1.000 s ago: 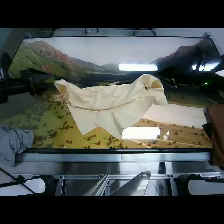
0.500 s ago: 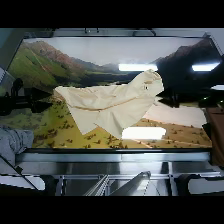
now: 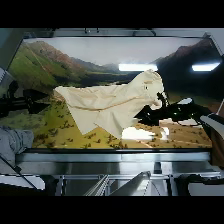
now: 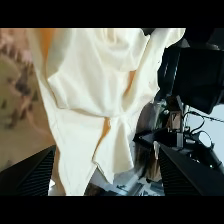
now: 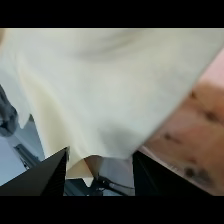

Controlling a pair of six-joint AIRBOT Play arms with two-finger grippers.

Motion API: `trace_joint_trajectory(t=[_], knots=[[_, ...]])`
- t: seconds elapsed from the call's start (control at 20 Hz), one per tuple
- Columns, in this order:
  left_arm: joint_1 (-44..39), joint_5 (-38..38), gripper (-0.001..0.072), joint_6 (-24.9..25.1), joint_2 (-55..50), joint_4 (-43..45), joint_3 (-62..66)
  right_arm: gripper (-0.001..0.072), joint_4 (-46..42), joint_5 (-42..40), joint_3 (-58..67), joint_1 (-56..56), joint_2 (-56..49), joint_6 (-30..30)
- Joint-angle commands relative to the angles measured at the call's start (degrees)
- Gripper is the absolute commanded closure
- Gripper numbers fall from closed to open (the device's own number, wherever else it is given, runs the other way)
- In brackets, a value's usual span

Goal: Fold the shirts.

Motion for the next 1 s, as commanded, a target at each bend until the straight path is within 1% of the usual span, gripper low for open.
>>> trace_joint_trajectory(t=[0.0, 0.1, 0.15, 0.2, 0.25, 0.35, 0.45, 0.5, 0.7, 0.8, 0.85, 0.9, 0.95], knots=[[0.74, 3.04, -0.0003, 0.63, -0.02, 0.31, 0.04, 0.0252, 0.55, -10.12, -0.68, 5.14, -0.02, 3.28], [0.57, 5.05, -0.0004, 0.98, -0.02, 0.66, 0.04, 0.0253, 3.58, -15.21, -0.66, 7.34, -0.02, 3.17], [0.48, 6.49, -0.0004, 0.98, -0.02, 0.63, 0.04, 0.0266, 5.68, -17.42, -0.66, 8.31, -0.02, 1.99], [0.22, 8.09, -0.0003, 1.11, -0.02, 0.72, 0.04, 0.0434, 8.04, -18.71, -0.66, 9.2, -0.02, 0.22], [-0.22, 10.21, -0.0003, 1.57, -0.02, 1.09, 0.02, 0.0581, 9.9, -18.95, -0.66, 9.81, -0.02, -1.57], [-1.75, 15.28, -0.0003, 2.45, -0.17, 1.11, 0.02, 0.0693, 10.27, -18.62, -0.66, 10.25, -0.02, -1.97], [-4.15, 21.51, -0.0003, 2.49, -1.11, 1.03, 1.22, 0.0693, 10.27, -17.92, -0.66, 10.23, -0.02, -1.92], [-5.51, 22.71, -0.0003, 2.47, -2.19, 0.94, 3.1, 0.0693, 10.23, -17.7, -0.66, 10.25, -0.02, -1.95], [-11.47, 21.11, 0.0006, 2.32, -9.22, 0.63, 13.2, 0.0693, 10.05, -17.35, -0.66, 10.25, -0.02, -1.97], [-13.4, 19.74, 0.0007, 1.46, -13.16, 0.59, 17.53, 0.0693, 10.05, -17.33, -0.66, 10.25, -0.02, -1.97], [-14.08, 18.38, 0.0029, 1.29, -15.1, 0.61, 19.52, 0.0693, 10.05, -17.25, -0.66, 10.25, -0.02, -1.97], [-14.45, 16.13, 0.0238, 1.09, -16.81, 0.57, 21.24, 0.0693, 10.05, -16.72, -0.66, 10.23, -0.02, -1.97], [-14.49, 12.87, 0.0589, 0.81, -18.47, 0.59, 23.17, 0.0693, 10.12, -15.74, -0.66, 10.14, -0.02, -1.97]])
